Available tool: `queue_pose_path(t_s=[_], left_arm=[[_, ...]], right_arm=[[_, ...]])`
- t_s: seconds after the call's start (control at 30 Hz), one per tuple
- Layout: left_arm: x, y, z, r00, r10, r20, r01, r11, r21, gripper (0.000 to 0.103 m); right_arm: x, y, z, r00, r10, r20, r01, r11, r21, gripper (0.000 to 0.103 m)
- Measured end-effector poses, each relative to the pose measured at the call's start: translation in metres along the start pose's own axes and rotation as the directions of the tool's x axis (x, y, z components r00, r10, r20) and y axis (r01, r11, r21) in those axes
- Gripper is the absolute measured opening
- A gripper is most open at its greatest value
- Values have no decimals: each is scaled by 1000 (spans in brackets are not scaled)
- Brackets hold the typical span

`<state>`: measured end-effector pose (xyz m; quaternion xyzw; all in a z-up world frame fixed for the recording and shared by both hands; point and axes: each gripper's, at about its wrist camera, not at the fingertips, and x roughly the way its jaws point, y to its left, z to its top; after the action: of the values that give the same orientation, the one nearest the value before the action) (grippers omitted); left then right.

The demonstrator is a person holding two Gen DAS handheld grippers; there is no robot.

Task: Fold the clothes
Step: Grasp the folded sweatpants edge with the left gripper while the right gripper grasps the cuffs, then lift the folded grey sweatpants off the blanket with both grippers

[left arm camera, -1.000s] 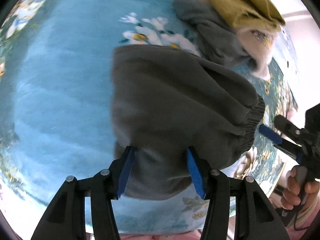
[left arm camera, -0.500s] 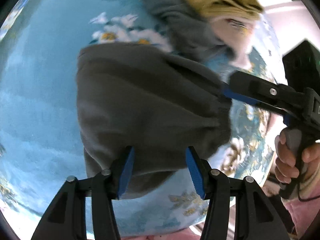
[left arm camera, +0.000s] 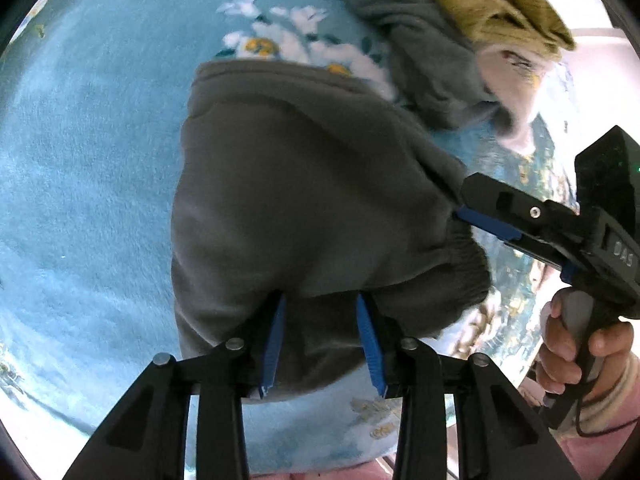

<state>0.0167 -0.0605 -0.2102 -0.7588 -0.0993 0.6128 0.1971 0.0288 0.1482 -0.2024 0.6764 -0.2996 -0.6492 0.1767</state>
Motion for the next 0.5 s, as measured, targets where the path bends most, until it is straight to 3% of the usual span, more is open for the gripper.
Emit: queue_pose_path(t_s=[0.2,0.37,0.5], left_arm=[[-34,-5,4,994,-57,93,50,996,74,39],[-27,15,21,995,-17,100,16,1000,18,39],[-12,32,29,998,-2,70,4,1000,-29,39]], right_arm=[[-38,10,-38,997,41,69,-38,998,-40,71],[-29,4,-69,999,1,47,1,999,-40,71],[-15,-2,-66,998,-33,58,34,999,-21,70]])
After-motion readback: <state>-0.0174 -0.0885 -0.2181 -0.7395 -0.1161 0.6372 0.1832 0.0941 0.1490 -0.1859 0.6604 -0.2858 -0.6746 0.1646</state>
